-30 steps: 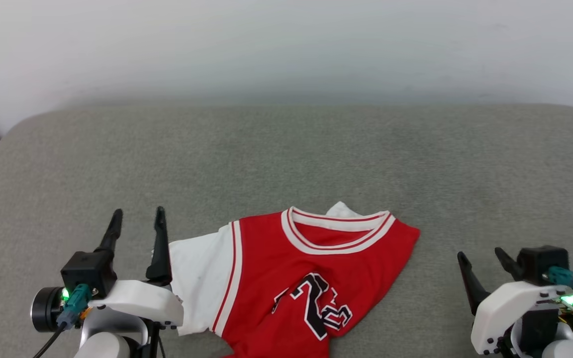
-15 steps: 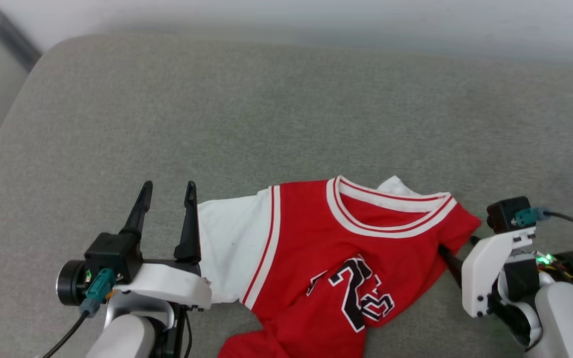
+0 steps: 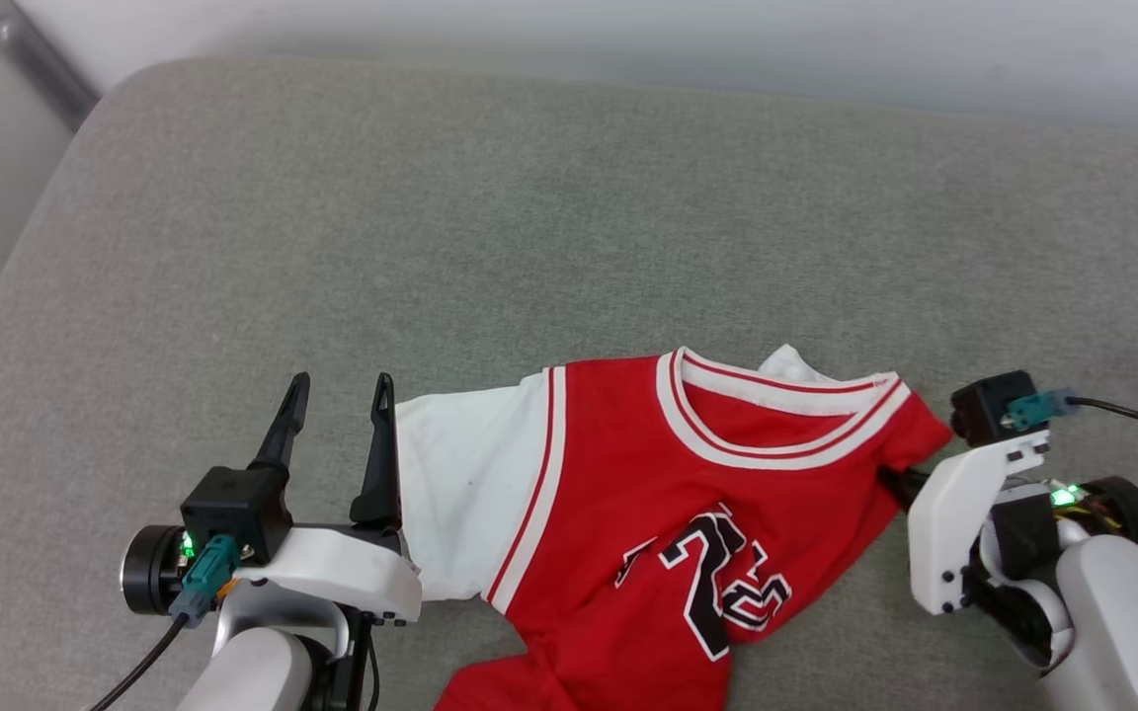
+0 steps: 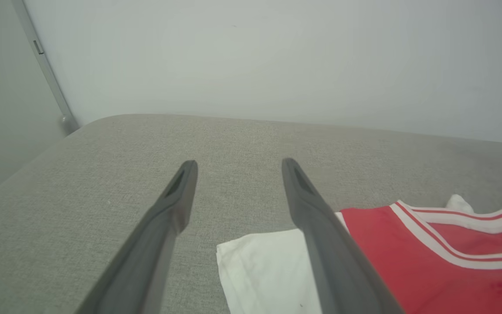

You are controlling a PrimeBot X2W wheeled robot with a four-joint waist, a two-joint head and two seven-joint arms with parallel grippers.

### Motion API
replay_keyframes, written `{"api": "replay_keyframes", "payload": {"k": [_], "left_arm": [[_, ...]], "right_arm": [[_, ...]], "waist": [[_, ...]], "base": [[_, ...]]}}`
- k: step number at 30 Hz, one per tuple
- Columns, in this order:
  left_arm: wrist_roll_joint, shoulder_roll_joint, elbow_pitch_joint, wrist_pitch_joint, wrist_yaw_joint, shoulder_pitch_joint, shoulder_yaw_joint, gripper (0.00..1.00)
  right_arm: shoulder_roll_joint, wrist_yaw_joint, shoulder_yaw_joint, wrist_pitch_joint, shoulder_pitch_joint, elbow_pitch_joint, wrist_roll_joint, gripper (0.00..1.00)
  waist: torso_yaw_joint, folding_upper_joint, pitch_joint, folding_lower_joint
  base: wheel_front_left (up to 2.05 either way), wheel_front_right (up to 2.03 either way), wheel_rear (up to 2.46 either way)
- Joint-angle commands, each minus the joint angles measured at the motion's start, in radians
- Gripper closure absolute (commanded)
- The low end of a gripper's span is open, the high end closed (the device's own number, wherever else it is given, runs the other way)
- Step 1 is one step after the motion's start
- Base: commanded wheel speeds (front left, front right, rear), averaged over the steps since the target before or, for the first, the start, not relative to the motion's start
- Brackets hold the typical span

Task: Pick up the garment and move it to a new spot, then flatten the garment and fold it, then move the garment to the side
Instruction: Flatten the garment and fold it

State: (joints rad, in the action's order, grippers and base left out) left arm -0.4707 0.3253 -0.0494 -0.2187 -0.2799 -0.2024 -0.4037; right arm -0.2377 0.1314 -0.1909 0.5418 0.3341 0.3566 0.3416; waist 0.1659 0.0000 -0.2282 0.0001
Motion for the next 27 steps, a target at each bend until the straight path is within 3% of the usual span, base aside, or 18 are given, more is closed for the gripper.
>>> {"api": "replay_keyframes", "payload": {"k": [1, 9, 16, 17, 18, 19, 23, 27], "left_arm": [[-0.002, 0.002, -0.001, 0.0, 0.005, 0.008, -0.001, 0.0], [-0.014, 0.01, -0.004, 0.01, 0.0, 0.037, -0.006, 0.0], [-0.027, 0.014, -0.01, 0.023, -0.001, 0.073, -0.015, 0.0], [-0.034, 0.017, -0.013, 0.029, -0.001, 0.086, -0.018, 0.0], [-0.038, 0.017, -0.014, 0.031, 0.0, 0.091, -0.019, 0.0], [-0.041, 0.019, -0.014, 0.034, -0.001, 0.097, -0.02, 0.0], [-0.047, 0.027, -0.012, 0.038, -0.006, 0.118, -0.017, 0.0], [-0.053, 0.036, -0.002, 0.043, -0.018, 0.14, -0.008, 0.0]], "right_arm": [[-0.022, -0.002, 0.005, -0.015, 0.003, 0.006, -0.005, 1.0], [-0.084, -0.002, 0.095, -0.042, -0.002, -0.047, -0.027, 1.0], [-0.078, -0.002, 0.235, -0.042, -0.116, 0.044, -0.058, 1.0], [-0.052, -0.001, 0.277, -0.109, -0.153, 0.11, -0.073, 0.62], [-0.044, -0.002, 0.283, -0.139, -0.162, 0.13, -0.082, 0.04], [-0.033, -0.002, 0.29, -0.176, -0.167, 0.144, -0.088, 0.0], [0.005, -0.001, 0.313, -0.31, -0.187, 0.164, -0.099, 0.0], [0.015, -0.001, 0.32, -0.356, -0.222, 0.129, -0.097, 0.0]], "waist": [[-0.02, 0.0, 0.019, -0.0001], [-0.089, 0.0, 0.086, -0.0001], [-0.129, 0.0, 0.128, -0.0001], [-0.143, 0.0, 0.14, -0.0001], [-0.146, 0.0, 0.144, -0.0001], [-0.15, 0.0, 0.148, -0.0001], [-0.165, 0.0, 0.168, -0.0001], [-0.182, 0.0, 0.188, -0.0001]], "base": [[0.0, 0.0, 0.0], [0.0, 0.0, 0.0], [0.0, 0.0, 0.0], [0.0, 0.0, 0.0], [0.0, 0.0, 0.0], [0.0, 0.0, 0.0], [0.0, 0.0, 0.0], [0.0, 0.0, 0.0]]}}
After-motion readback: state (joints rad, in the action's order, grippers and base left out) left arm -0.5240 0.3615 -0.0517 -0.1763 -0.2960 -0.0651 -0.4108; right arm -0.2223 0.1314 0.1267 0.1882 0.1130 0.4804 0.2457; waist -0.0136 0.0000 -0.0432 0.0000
